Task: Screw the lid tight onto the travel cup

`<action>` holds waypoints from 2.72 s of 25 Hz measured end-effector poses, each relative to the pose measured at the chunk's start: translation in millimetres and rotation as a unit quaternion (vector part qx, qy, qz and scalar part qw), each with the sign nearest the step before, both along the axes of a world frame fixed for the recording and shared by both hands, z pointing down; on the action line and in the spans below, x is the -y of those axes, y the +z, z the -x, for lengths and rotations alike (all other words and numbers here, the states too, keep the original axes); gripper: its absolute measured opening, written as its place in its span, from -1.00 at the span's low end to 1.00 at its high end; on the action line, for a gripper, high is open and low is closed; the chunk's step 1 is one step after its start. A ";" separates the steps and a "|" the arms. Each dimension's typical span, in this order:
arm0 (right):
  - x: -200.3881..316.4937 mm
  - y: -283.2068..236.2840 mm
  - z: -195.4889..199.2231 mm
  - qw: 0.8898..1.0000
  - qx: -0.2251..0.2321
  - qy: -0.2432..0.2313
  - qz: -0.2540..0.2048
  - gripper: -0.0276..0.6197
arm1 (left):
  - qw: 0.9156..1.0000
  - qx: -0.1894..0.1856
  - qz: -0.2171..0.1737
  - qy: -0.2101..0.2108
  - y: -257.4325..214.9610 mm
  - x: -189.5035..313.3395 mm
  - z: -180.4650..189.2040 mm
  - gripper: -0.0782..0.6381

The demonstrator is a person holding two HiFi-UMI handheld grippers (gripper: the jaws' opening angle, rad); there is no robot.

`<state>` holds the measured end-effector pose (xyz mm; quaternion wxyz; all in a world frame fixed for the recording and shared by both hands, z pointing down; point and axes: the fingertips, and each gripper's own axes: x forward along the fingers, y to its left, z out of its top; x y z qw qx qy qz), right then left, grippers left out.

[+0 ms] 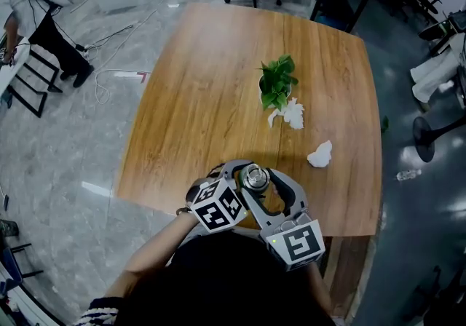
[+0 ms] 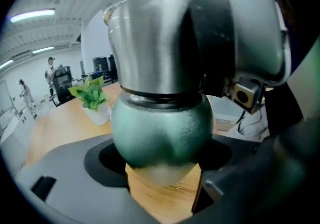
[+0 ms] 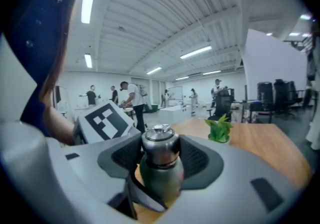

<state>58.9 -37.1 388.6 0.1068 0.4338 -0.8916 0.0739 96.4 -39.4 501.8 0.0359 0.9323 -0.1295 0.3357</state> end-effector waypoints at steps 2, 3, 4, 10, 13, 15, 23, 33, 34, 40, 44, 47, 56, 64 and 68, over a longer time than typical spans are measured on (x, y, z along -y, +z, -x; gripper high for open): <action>1.7 0.3 1.3 1.000 0.014 0.021 0.008 -0.14 | 1.000 0.004 -0.004 -0.020 1.1 3.9 1.6 0.29; 0.9 -0.6 2.4 0.999 0.029 0.013 0.017 -0.14 | 1.000 0.001 -0.003 -0.016 1.4 3.1 2.1 0.29; -0.9 -2.5 3.2 0.999 0.045 -0.003 0.025 -0.14 | 1.000 -0.005 -0.001 -0.002 1.2 0.6 2.6 0.29; -18.1 -5.7 9.7 0.991 0.030 -0.127 0.035 -0.14 | 0.990 -0.002 -0.006 0.139 0.1 -26.3 6.2 0.29; -10.7 -6.4 8.0 0.996 -0.002 -0.092 -0.004 -0.15 | 0.996 -0.010 -0.002 0.092 -0.1 -16.8 4.7 0.29; -4.3 -6.5 7.8 0.999 -0.016 -0.033 -0.024 -0.16 | 0.999 -0.009 -0.004 0.034 0.3 -6.1 6.6 0.29; -15.9 3.2 18.3 0.998 -0.022 -0.055 -0.001 -0.15 | 0.999 -0.010 -0.005 0.049 9.3 -12.8 15.1 0.29; -4.2 2.6 11.7 0.999 -0.027 0.025 -0.009 -0.17 | 0.999 0.001 -0.028 -0.024 5.5 4.1 15.2 0.29; -2.9 3.8 11.0 0.999 -0.019 0.031 -0.002 -0.17 | 0.999 -0.002 -0.024 -0.028 6.2 5.1 13.7 0.29; -12.9 12.5 11.7 0.996 -0.001 -0.056 0.063 -0.16 | 0.998 -0.010 -0.007 0.063 8.7 -12.3 12.6 0.29; -14.5 19.1 13.0 0.994 -0.015 -0.080 0.068 -0.16 | 0.994 0.001 0.008 0.110 13.5 -23.5 8.6 0.29; -5.5 15.7 8.0 0.999 -0.025 -0.001 0.039 -0.16 | 1.000 0.009 -0.008 0.029 10.9 -4.7 9.3 0.29; -18.8 21.6 13.7 0.989 -0.057 -0.115 0.076 -0.16 | 0.994 -0.001 0.005 0.113 11.2 -25.4 9.9 0.29; 4.4 18.0 5.7 0.998 -0.020 0.027 0.047 -0.16 | 0.999 0.014 -0.019 -0.026 8.7 8.9 10.3 0.29; -3.7 19.0 14.4 0.995 -0.034 -0.053 0.076 -0.16 | 0.999 0.010 -0.010 0.032 10.5 -1.4 15.7 0.29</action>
